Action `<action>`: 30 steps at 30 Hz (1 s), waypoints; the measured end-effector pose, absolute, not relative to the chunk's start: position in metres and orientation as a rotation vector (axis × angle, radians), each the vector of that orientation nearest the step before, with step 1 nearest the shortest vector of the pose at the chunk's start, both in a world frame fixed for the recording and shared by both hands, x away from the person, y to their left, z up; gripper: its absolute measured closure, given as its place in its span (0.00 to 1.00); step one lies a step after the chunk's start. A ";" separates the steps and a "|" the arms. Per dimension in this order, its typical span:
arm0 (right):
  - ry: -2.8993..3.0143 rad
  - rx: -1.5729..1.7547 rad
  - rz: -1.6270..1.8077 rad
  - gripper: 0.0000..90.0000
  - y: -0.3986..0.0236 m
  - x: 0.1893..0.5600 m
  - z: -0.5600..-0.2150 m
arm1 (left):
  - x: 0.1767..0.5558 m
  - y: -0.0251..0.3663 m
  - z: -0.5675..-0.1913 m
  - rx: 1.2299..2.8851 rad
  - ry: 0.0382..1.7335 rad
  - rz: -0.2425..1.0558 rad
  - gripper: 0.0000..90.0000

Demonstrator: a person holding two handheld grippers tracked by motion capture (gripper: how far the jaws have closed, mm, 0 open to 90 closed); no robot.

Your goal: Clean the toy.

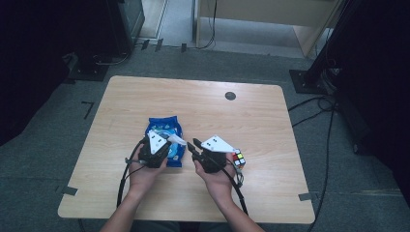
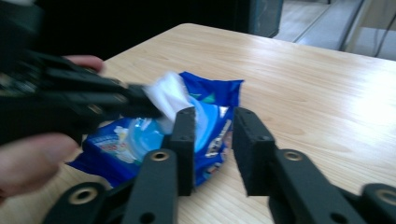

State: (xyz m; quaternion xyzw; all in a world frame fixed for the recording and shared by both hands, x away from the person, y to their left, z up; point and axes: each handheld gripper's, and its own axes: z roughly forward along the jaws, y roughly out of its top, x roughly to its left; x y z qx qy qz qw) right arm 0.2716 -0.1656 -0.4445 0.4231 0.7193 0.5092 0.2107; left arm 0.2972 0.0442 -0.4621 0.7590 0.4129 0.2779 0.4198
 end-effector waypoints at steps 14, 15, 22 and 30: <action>1.827 1.242 1.190 0.17 -0.246 0.240 -0.458 | 0.285 0.068 -0.420 1.761 0.980 0.707 0.99; 1.814 1.257 1.185 0.17 -0.254 0.237 -0.462 | 0.283 0.069 -0.415 1.753 0.972 0.708 0.99; 1.907 1.461 1.191 0.07 -0.281 0.231 -0.494 | 0.277 0.073 -0.433 1.778 1.018 0.631 0.98; 1.943 1.534 1.050 0.07 -0.276 0.239 -0.517 | 0.274 0.077 -0.474 1.890 1.127 0.603 0.73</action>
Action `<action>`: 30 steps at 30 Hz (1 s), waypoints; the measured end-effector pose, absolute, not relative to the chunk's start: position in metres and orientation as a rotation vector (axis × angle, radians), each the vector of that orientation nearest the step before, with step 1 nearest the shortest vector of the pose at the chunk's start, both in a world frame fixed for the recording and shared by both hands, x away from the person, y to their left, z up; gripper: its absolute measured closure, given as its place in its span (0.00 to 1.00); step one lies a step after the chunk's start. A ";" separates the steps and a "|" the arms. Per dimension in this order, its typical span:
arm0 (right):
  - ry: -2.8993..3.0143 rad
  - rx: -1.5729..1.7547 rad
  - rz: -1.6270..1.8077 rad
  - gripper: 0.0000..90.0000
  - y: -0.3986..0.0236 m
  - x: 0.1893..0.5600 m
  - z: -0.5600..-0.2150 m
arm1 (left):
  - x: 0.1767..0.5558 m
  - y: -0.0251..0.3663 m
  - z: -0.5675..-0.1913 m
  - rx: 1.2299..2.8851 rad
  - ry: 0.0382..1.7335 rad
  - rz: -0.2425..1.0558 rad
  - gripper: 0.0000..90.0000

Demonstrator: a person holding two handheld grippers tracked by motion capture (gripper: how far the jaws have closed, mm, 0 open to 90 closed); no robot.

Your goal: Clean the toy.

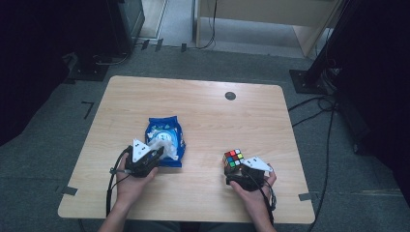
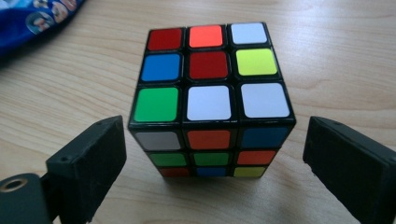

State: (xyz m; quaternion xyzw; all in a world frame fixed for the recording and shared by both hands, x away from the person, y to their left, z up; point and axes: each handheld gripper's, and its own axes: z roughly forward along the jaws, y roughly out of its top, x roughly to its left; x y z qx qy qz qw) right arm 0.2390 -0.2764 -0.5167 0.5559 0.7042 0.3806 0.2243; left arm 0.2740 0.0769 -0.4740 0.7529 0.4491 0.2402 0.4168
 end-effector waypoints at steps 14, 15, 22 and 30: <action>1.939 1.506 1.024 0.23 -0.276 0.241 -0.521 | 0.265 0.083 -0.467 1.930 1.162 0.512 0.37; 1.942 1.503 1.023 0.24 -0.276 0.241 -0.521 | 0.261 0.088 -0.466 1.931 1.148 0.509 0.34; 1.942 1.498 1.023 0.26 -0.274 0.242 -0.521 | 0.240 0.119 -0.471 1.889 1.158 0.568 0.29; 1.947 1.508 1.020 0.26 -0.274 0.243 -0.521 | 0.250 0.099 -0.452 1.860 1.061 0.592 0.30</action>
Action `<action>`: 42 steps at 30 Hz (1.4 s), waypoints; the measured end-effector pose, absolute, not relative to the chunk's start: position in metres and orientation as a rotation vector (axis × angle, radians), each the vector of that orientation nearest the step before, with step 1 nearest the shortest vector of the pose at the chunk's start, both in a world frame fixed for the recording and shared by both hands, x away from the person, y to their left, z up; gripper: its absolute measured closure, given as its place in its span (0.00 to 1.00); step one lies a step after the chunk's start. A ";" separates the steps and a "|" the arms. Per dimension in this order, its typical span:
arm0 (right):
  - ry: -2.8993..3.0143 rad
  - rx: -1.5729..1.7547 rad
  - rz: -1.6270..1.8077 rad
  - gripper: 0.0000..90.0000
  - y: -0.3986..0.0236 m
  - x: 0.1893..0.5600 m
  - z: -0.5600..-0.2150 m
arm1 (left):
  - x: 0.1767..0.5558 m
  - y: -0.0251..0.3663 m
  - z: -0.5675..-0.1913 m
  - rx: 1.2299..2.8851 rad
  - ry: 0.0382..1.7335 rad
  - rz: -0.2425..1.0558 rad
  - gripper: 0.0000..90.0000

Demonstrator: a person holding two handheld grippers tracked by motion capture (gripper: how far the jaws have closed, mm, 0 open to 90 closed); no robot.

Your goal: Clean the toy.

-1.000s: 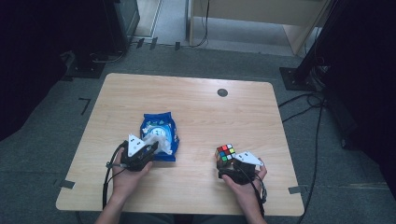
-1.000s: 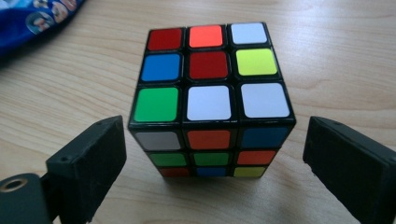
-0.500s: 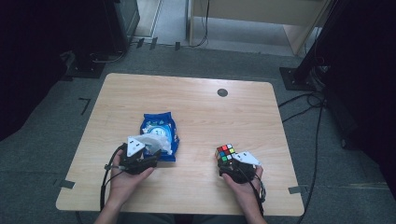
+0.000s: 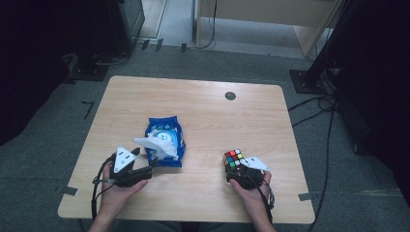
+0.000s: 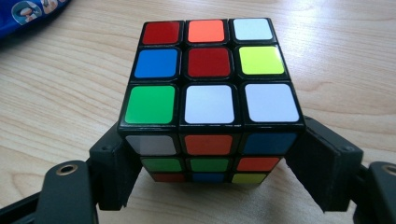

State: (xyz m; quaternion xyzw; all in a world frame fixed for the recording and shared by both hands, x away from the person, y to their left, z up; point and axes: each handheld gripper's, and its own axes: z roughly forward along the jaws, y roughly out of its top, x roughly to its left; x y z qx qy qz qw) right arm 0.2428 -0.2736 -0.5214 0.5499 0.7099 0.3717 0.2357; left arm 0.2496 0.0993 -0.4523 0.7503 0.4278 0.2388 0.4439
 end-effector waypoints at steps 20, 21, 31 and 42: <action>1.930 1.471 0.989 0.38 -0.268 0.242 -0.521 | 0.291 0.076 -0.485 1.910 1.204 0.646 0.89; 1.928 1.474 0.990 0.38 -0.268 0.242 -0.521 | 0.290 0.077 -0.484 1.908 1.195 0.644 0.90; 1.956 1.469 0.986 0.35 -0.266 0.245 -0.522 | 0.281 0.076 -0.483 1.886 1.131 0.662 0.91; 1.959 1.506 0.924 0.39 -0.261 0.251 -0.523 | 0.275 0.072 -0.473 1.832 1.079 0.656 0.93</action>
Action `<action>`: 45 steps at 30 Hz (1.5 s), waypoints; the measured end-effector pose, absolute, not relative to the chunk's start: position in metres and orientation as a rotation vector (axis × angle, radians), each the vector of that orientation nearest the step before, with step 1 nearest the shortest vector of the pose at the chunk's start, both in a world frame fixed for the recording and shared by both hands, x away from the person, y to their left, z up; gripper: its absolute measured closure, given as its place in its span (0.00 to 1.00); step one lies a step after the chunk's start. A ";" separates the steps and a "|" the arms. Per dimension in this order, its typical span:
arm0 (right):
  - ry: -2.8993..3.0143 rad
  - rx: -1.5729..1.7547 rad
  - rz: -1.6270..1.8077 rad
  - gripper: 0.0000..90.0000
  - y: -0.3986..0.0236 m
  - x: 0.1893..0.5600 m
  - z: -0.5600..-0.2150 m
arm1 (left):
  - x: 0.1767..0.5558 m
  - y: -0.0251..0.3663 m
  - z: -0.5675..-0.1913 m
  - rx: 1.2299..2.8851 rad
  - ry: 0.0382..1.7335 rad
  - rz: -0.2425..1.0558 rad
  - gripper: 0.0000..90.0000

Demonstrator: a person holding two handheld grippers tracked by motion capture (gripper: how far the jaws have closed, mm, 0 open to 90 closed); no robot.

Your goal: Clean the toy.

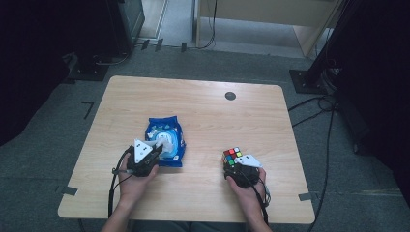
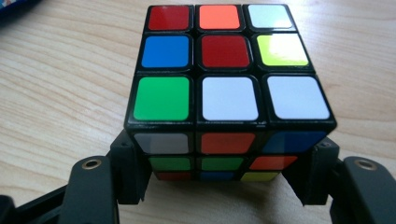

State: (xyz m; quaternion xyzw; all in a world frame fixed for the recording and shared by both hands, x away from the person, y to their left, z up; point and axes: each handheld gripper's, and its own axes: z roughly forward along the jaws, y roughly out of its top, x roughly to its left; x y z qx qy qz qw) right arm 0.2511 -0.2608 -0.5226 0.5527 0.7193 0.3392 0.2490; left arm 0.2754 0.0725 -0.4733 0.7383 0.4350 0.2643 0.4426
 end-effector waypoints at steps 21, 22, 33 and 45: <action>2.266 1.082 1.200 0.39 -0.212 0.273 -0.469 | 0.272 0.062 -0.441 1.736 0.896 0.495 0.96; 2.284 1.053 1.197 0.39 -0.209 0.272 -0.471 | 0.270 0.061 -0.439 1.735 0.878 0.490 0.96; 2.384 0.937 1.180 0.39 -0.183 0.264 -0.482 | 0.246 0.023 -0.436 1.824 0.630 0.328 0.95; 2.363 0.862 1.169 0.39 -0.172 0.253 -0.478 | 0.244 0.012 -0.441 1.908 0.692 0.507 0.94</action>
